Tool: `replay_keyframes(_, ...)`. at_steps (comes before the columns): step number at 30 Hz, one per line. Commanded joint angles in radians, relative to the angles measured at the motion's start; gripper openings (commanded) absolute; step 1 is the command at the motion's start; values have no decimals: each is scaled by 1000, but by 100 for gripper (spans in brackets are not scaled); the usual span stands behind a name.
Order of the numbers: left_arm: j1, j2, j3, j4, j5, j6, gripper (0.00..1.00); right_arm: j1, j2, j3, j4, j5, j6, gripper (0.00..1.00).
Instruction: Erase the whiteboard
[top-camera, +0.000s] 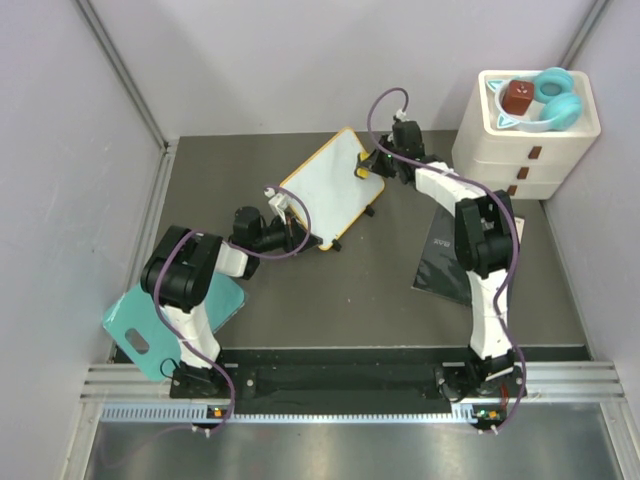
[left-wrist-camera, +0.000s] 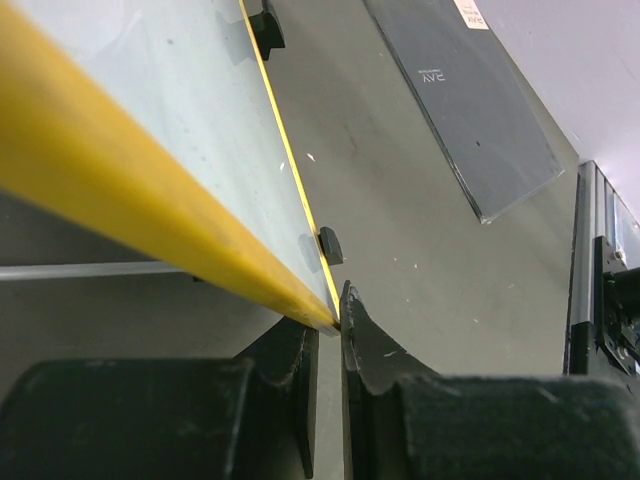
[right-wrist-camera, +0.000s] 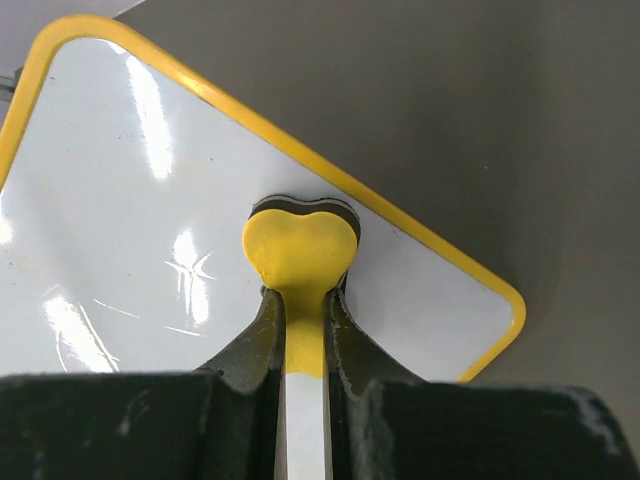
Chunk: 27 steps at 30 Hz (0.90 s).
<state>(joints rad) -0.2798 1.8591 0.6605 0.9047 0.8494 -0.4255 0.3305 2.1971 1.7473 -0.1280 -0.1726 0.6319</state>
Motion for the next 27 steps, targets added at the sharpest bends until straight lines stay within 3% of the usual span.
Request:
replay_keyframes(1,-55,-1,-47,-165,168,151,0,-5,58,-69,-58,-16,-12,0)
replay_keyframes(9,-55,2,-45,-165,163,152,0,-19,89,-11,-128,-16,-9,0)
replay_keyframes(27,-58,12,-39,-182,157,159,0,-33,16,-213,-15,-16,-41,0)
